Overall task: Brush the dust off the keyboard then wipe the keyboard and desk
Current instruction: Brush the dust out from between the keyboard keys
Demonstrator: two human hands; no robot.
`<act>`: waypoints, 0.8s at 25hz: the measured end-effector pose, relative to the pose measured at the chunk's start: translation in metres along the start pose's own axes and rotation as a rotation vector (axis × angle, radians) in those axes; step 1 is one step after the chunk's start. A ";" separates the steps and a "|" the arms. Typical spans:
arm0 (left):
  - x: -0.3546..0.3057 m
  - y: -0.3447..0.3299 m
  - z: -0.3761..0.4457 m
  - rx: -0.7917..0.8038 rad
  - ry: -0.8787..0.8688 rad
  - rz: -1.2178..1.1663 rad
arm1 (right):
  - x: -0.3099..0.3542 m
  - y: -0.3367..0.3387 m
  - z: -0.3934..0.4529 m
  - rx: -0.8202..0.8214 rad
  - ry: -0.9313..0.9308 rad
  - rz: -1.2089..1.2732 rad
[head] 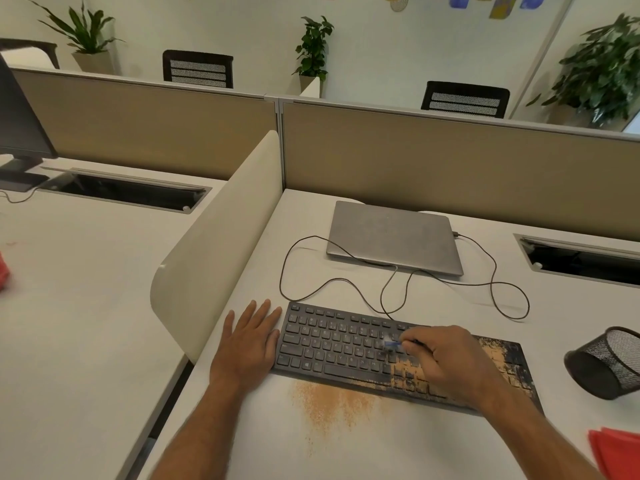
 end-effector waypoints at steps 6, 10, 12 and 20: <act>0.002 -0.002 0.002 0.010 0.004 -0.005 | 0.000 0.001 -0.002 0.007 -0.005 0.023; 0.001 -0.002 0.002 0.012 0.009 0.000 | 0.007 -0.006 -0.002 0.046 0.032 0.009; 0.001 -0.001 0.002 0.008 0.008 -0.001 | 0.005 -0.004 -0.004 0.019 0.036 0.028; 0.002 -0.002 0.002 0.010 0.005 -0.009 | 0.006 -0.005 -0.006 -0.025 0.040 0.009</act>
Point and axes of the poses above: each hand's wrist, its own z-axis towards the middle knuckle, its own y-axis out of the back of the hand, x = y × z, the point moved 9 cm from there along z, towards the middle knuckle, and after that the axes turned 12 degrees about x, right-handed, at the moved point
